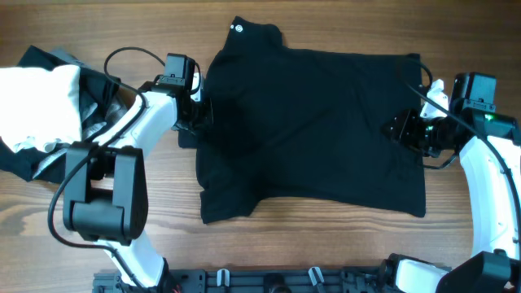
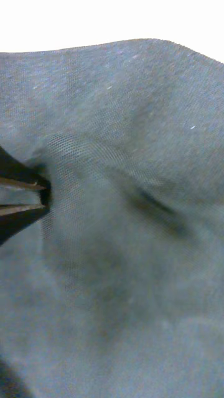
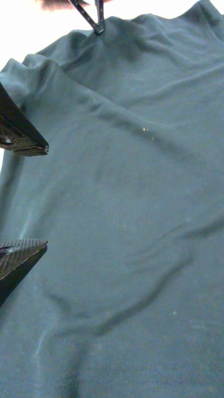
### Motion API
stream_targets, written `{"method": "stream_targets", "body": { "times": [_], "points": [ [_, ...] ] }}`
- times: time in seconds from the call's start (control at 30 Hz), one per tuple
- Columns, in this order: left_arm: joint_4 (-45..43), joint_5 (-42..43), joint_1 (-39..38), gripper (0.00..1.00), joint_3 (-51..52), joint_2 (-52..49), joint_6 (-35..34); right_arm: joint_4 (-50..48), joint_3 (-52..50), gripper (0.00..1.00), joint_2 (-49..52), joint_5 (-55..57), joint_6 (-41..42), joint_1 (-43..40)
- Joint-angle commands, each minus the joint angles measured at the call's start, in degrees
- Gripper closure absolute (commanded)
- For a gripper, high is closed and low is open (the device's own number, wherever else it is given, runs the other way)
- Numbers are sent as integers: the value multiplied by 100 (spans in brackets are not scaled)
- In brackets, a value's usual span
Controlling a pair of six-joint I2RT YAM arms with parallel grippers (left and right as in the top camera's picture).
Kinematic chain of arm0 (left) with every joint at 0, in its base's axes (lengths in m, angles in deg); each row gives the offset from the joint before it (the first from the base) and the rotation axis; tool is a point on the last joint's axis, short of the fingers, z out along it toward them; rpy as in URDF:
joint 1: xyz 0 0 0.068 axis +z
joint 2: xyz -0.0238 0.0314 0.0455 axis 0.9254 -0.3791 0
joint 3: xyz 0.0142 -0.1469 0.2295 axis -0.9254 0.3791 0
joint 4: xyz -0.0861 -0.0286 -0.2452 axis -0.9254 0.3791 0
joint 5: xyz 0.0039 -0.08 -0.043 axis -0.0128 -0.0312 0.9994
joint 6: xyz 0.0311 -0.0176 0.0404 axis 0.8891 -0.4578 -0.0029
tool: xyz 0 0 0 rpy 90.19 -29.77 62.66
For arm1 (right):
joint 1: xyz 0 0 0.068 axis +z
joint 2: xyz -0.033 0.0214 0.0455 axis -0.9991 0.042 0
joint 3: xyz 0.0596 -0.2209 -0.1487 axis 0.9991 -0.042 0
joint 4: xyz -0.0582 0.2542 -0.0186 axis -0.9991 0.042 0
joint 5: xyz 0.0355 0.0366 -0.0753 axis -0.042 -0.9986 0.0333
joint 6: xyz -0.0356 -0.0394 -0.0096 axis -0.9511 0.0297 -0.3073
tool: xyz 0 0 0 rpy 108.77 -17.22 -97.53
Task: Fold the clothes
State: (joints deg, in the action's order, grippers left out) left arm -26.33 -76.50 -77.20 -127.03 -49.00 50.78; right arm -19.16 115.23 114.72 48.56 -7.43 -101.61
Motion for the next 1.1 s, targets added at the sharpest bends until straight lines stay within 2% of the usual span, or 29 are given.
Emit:
{"method": "stream_targets", "body": {
  "times": [0.0, 0.13, 0.23, 0.33, 0.47, 0.53, 0.67, 0.77, 0.93, 1.0, 1.07],
  "points": [
    [-109, -435, 42, 93, -22, -212, -2, 46, -11, 52, 15, 350, 72, 2],
    [-153, -844, 289, 93, -22, -243, -260, 271, -11, 51, 142, 487, 354, 4],
    [-109, -859, 678, 96, -22, -240, -278, 356, -131, 48, 306, 490, 350, 9],
    [31, -815, 916, 96, -94, -195, -249, 223, -398, 49, 433, 494, 444, 11],
    [476, -341, 1102, 83, -444, 129, -37, -175, -831, 50, 557, 511, 772, 13],
    [651, -83, 1110, 72, -651, 361, -39, -466, -907, 49, 584, 455, 675, 13],
    [1012, 258, 1001, 55, -870, 890, -103, -568, -909, 48, 584, 289, 629, 15],
    [1255, 258, 914, 51, -868, 1193, -101, -610, -911, 48, 627, 225, 431, 22],
    [2114, 378, 811, 52, -868, 1801, -105, -761, -911, 47, 682, -428, -446, 149],
    [2417, 413, 785, 50, -868, 2024, -131, -739, -911, 44, 684, -426, -199, 184],
    [2771, 415, 780, 45, -868, 2208, -284, -688, -911, 45, 723, -313, 337, 197]
  ]
}}
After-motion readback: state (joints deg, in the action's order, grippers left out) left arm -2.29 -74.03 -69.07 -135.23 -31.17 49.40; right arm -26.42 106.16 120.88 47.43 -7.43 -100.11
